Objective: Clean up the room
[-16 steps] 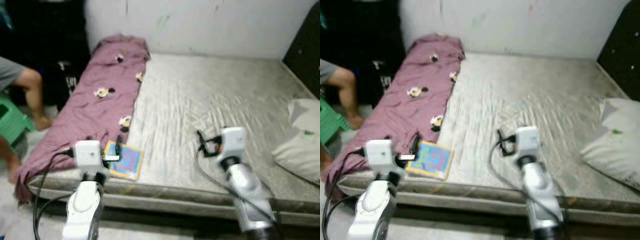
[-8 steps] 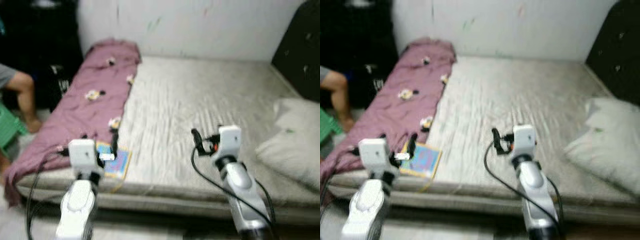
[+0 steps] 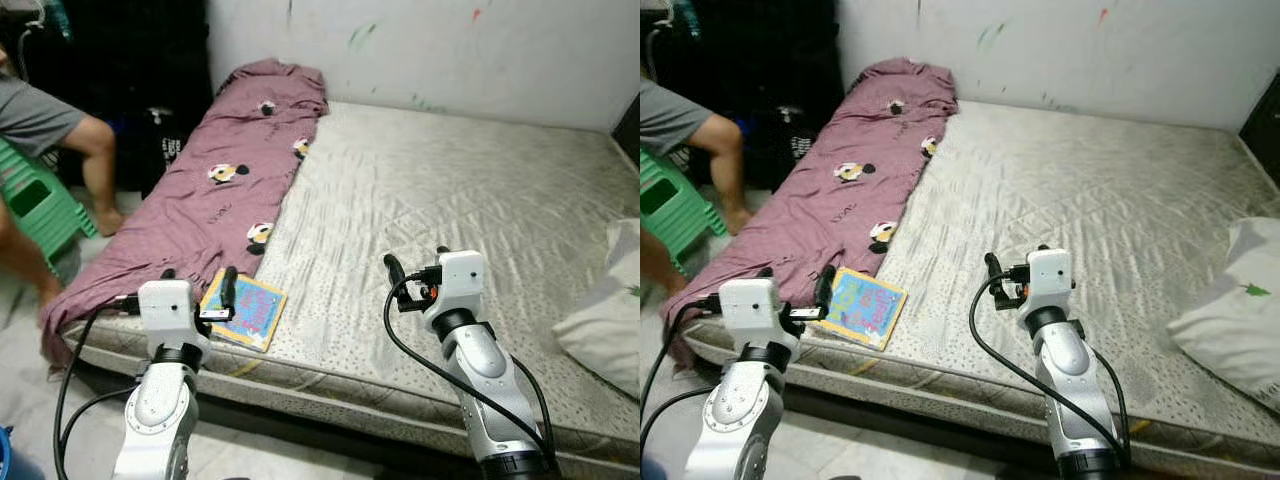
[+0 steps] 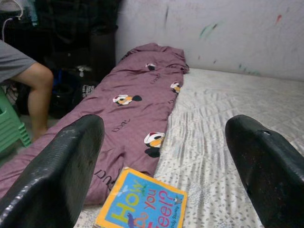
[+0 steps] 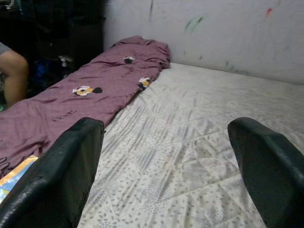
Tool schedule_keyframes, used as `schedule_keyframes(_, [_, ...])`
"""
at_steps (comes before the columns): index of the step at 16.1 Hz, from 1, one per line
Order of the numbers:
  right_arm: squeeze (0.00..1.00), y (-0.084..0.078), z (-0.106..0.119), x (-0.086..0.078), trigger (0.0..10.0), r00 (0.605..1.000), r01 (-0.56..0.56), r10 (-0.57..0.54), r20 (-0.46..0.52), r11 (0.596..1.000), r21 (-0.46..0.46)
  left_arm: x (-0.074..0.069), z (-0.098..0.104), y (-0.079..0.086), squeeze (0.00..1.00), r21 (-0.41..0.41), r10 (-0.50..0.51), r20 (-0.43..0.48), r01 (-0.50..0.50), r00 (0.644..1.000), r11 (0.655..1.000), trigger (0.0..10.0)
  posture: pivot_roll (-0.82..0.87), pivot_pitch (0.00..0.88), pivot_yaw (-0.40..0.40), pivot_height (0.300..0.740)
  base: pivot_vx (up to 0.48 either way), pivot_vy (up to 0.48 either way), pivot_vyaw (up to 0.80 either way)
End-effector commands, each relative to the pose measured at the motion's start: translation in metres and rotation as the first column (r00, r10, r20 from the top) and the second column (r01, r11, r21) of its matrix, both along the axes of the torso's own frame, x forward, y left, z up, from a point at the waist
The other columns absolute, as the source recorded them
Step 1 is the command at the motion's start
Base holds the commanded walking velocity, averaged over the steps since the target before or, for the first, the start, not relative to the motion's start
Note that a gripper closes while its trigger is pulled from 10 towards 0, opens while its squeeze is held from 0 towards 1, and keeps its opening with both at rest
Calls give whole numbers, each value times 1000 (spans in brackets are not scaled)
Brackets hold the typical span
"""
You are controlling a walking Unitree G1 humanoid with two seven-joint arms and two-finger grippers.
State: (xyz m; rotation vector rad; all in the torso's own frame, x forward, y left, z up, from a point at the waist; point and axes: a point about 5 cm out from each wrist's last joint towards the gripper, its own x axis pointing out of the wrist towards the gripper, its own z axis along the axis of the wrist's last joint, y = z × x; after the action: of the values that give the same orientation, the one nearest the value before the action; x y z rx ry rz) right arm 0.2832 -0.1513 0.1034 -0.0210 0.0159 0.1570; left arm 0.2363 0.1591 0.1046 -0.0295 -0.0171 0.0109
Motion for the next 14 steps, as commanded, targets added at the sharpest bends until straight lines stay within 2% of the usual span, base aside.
schedule_keyframes(1, [0, -1, 2, 1, 10000, 1000, 1, -1, -1, 1000, 1, 0, 1, -1, 0, 4, -6, -1, 6, 1000, 1000, 10000, -70, 0, -26, 740, 0, -349, 0])
schedule_keyframes(4, [0, -1, 2, 1, 10000, 1000, 2, -2, -1, 1000, 2, 0, 1, -1, 0, -1, -8, -1, 8, 1000, 1000, 10000, -71, 0, -26, 740, 0, -436, -615])
schedule_keyframes(11, [0, -3, 3, 1, 10000, 1000, 3, -3, -3, 1000, -3, 0, 1, -2, 0, -4, -10, -3, 10, 1000, 1000, 10000, -75, 0, -27, 740, 0, -480, 0])
schedule_keyframes(14, [0, -2, 3, 1, 10000, 1000, 2, -2, -3, 1000, -6, 0, 1, -2, 0, -15, -5, 1, 5, 1000, 1000, 10000, -75, 0, -27, 740, 0, -96, 0])
